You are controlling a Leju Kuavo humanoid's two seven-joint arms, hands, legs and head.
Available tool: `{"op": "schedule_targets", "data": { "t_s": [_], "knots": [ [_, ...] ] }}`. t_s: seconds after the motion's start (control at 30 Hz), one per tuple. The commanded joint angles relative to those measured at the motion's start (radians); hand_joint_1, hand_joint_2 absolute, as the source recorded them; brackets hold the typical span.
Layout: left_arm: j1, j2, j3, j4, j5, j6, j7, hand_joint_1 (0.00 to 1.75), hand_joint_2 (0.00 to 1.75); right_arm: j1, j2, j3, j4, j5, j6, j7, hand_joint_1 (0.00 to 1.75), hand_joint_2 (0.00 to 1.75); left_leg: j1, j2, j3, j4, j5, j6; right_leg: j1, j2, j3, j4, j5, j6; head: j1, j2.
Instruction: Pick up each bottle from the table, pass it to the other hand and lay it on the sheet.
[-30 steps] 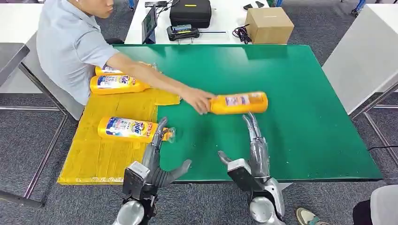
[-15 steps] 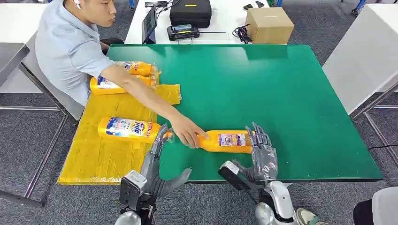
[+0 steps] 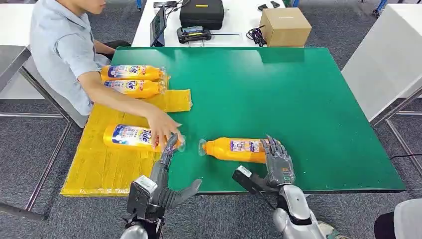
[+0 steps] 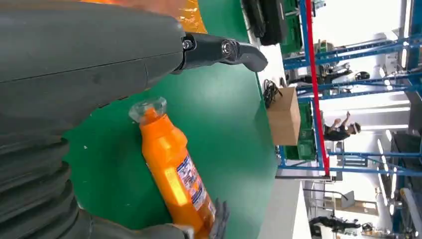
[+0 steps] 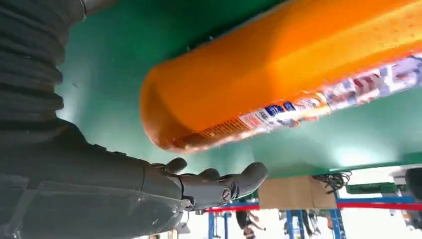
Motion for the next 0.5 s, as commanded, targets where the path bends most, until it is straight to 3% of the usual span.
{"op": "schedule_targets", "data": {
  "t_s": [0.03,0.33,0.5],
  "knots": [
    [-0.028,0.018,-0.019,0.028,-0.026,-0.002,0.005,0.0,1.75,-0.102,-0.007,0.075,0.128,0.021,-0.007,0.007,0.0,1.75,0.001,0.001,0.002,-0.001,-0.001,-0.001,0.001,0.001,0.002,-0.001,0.0,-0.002,0.0,0.0],
    [-0.039,0.009,-0.02,0.042,-0.049,-0.004,0.005,0.0,1.75,-0.133,0.015,0.099,0.171,-0.003,0.013,-0.003,0.0,1.75,0.001,0.001,0.003,-0.001,-0.001,-0.002,0.001,0.001,0.003,-0.001,-0.001,-0.002,0.0,0.0],
    [-0.041,0.007,-0.018,0.052,-0.031,-0.024,0.015,0.0,1.75,-0.182,0.017,0.111,0.282,-0.025,0.092,0.039,0.0,1.75,0.001,0.002,0.003,-0.001,-0.001,-0.002,0.001,0.001,0.003,-0.001,0.0,-0.002,0.0,0.0]
  ]
}}
